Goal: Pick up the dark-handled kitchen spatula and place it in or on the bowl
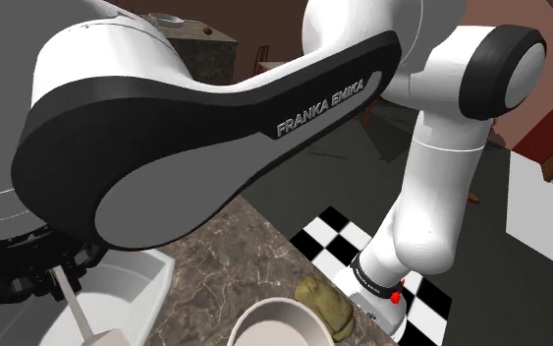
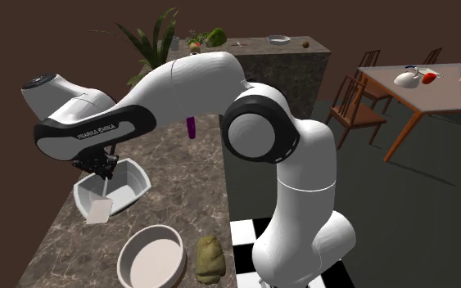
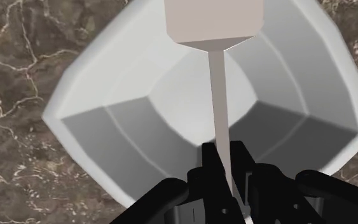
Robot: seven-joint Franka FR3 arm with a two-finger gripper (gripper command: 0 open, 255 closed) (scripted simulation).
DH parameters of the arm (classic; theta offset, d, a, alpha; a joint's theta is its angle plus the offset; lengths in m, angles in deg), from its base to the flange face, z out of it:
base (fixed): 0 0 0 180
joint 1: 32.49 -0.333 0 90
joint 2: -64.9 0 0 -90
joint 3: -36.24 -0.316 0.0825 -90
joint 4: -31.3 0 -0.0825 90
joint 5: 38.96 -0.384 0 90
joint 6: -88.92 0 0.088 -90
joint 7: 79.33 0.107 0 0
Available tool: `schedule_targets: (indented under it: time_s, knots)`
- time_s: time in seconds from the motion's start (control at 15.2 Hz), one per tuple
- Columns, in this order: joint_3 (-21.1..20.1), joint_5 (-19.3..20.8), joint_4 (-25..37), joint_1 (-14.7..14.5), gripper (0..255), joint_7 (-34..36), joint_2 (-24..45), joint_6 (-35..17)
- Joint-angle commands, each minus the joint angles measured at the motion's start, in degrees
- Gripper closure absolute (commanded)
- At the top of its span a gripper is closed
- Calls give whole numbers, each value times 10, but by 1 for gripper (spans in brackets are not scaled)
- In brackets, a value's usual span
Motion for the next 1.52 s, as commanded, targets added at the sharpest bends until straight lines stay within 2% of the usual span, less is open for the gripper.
schedule_targets:
  time_s: [0.0, 0.33, 0.86, 0.92, 1.25, 1.45]
  knots:
    - [4, 7, -9, -3, 255, 5, 7, -13]
    - [12, 21, -33, -6, 255, 15, 20, -44]
    - [12, 21, -33, -6, 255, 15, 20, -44]
    - [12, 21, -33, -6, 0, 15, 20, -44]
    - [12, 21, -33, -6, 0, 15, 20, -44]
    - [-1, -1, 3, -1, 0, 1, -1, 3]
